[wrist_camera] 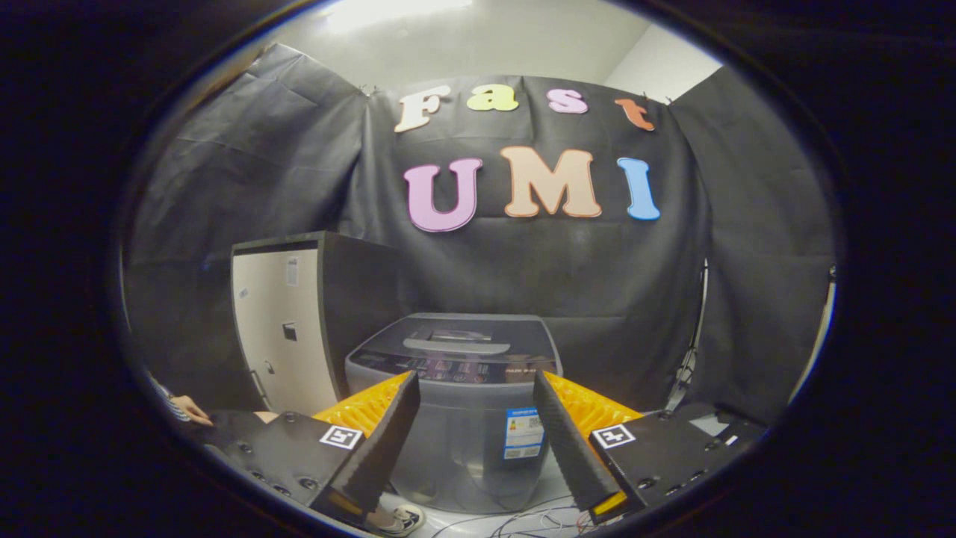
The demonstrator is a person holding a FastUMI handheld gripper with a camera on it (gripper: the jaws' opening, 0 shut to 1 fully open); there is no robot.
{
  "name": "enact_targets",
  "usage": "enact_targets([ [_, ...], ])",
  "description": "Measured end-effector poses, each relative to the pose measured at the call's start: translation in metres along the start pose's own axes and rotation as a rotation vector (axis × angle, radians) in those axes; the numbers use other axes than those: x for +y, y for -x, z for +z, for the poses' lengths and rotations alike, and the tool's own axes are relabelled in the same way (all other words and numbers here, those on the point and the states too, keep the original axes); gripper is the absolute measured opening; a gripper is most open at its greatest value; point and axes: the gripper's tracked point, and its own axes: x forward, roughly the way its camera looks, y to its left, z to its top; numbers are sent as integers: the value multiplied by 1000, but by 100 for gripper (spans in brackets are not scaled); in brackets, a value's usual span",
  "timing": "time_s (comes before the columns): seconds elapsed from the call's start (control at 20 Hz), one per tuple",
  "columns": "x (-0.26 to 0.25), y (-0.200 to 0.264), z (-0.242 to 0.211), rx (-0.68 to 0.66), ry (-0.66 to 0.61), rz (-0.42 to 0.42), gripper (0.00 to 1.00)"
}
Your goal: Put the clothes into the washing machine and then close the washing machine lid.
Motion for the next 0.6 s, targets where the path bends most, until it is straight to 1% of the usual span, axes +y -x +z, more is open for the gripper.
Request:
enact_targets([
  [0.2,8,3,-14,33,-32,42,96],
  [0.35,12,16,-23,43,-28,49,96],
  [0.6,14,20,-35,52,-22,46,96],
])
